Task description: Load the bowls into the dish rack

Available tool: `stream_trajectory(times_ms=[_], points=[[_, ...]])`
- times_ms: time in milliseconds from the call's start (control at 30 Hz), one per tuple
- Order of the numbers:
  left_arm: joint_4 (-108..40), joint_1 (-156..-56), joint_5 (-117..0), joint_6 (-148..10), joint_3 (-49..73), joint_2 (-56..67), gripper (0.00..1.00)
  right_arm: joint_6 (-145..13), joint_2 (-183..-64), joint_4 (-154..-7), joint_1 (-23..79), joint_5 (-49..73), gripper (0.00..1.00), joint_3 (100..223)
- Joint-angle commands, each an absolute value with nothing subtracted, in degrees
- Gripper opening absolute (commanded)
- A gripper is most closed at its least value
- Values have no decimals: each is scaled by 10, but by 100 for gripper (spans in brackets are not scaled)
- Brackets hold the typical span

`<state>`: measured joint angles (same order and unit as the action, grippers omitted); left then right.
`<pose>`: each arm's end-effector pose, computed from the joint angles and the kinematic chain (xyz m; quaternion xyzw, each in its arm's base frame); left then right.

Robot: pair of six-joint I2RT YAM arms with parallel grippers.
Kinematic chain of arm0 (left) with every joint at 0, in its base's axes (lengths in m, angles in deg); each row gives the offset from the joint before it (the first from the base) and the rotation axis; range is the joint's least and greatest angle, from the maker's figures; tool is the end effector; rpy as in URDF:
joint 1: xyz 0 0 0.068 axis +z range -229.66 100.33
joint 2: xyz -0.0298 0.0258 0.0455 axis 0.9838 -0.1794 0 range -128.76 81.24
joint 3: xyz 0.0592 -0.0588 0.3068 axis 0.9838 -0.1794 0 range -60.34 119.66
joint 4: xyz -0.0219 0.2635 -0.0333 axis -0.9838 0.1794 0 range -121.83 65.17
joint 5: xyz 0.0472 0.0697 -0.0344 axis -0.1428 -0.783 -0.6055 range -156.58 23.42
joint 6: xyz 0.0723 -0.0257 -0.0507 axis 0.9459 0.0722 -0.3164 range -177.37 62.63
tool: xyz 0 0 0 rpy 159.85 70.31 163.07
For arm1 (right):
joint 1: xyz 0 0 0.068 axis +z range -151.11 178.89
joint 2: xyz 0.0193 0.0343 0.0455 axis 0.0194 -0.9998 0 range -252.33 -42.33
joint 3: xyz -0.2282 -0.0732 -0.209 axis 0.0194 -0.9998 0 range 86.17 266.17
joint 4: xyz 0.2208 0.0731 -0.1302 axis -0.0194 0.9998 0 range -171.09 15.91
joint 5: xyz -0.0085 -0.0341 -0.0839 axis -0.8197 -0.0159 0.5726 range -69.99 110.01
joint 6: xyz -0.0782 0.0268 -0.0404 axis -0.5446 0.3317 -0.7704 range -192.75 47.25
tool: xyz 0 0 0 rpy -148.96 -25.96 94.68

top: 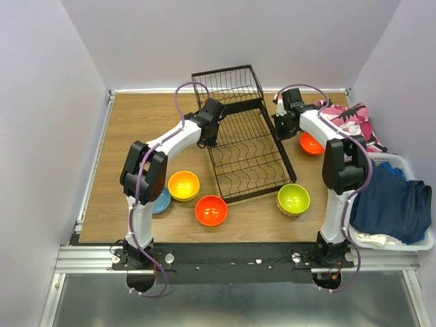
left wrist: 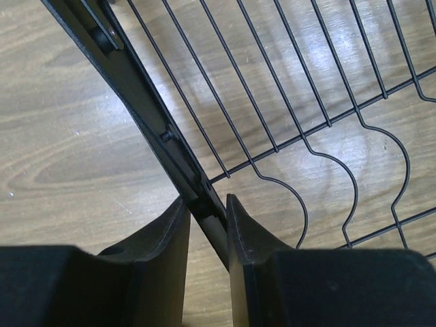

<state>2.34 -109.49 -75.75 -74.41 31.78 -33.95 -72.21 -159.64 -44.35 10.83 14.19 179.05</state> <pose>0.4319 -0.2323 0.2206 0.0840 0.9529 -0.0414 0.2884 0.4782 0.1098 0.2035 -0.1087 0.9612 0.0759 0.2418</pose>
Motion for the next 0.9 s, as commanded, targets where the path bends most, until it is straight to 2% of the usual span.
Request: stream_trajectory(times_ms=[0,433,667,867], points=[[-26,-1108,-771,-696,355,-350,5,-650,-1546,-451,100,124,1,1778],[-45,-1108,-808,-654,390,-374,4,-629,-1519,-452,101,87,1,1748],[-45,-1108,-815,-645,370,-369,4,-619,-1506,-455,117,74,1,1721],[-55,-1108,-849,-624,361,-378,9,-615,-1507,-459,126,73,1,1709]])
